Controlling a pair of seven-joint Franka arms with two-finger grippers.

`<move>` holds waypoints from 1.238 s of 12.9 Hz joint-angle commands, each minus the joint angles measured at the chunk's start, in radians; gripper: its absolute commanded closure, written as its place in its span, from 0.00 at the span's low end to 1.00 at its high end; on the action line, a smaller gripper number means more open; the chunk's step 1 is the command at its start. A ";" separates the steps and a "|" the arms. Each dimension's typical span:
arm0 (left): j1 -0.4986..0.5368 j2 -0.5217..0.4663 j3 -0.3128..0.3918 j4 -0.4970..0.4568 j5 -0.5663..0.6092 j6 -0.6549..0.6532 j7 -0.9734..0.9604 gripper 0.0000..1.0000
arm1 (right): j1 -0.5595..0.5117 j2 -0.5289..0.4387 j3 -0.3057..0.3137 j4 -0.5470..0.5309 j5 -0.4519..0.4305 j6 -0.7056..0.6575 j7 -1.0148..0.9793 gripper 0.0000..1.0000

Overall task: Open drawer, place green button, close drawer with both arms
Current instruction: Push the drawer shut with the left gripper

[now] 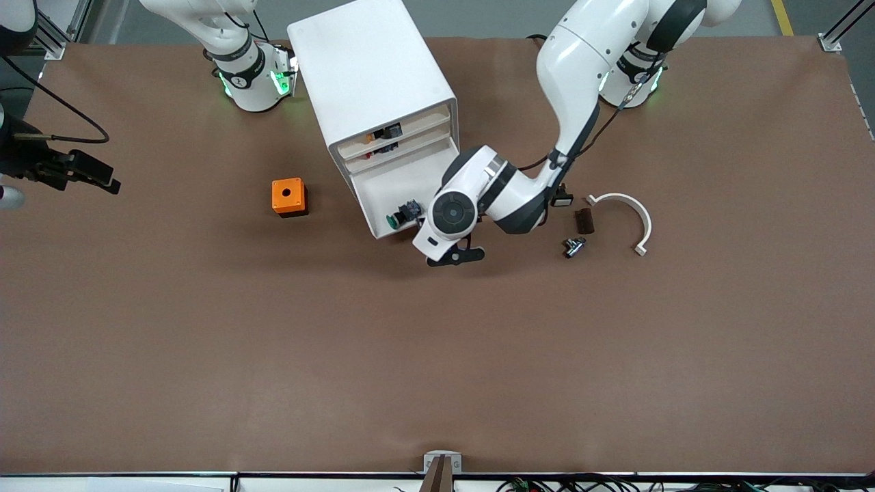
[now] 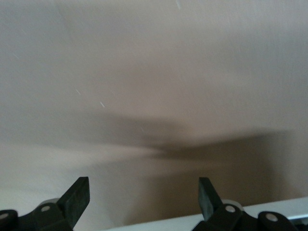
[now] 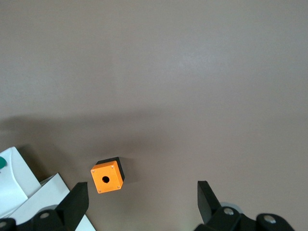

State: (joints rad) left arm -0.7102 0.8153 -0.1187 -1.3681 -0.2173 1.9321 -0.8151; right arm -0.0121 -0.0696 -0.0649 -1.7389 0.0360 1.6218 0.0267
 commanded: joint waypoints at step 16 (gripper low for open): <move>0.067 -0.071 -0.104 -0.055 -0.054 -0.018 -0.157 0.00 | -0.031 -0.007 0.050 0.051 -0.053 0.000 -0.022 0.00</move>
State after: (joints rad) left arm -0.7332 0.8039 -0.2326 -1.4077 -0.2786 1.9373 -0.9731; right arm -0.0254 -0.0748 -0.0334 -1.6964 -0.0033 1.6260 0.0214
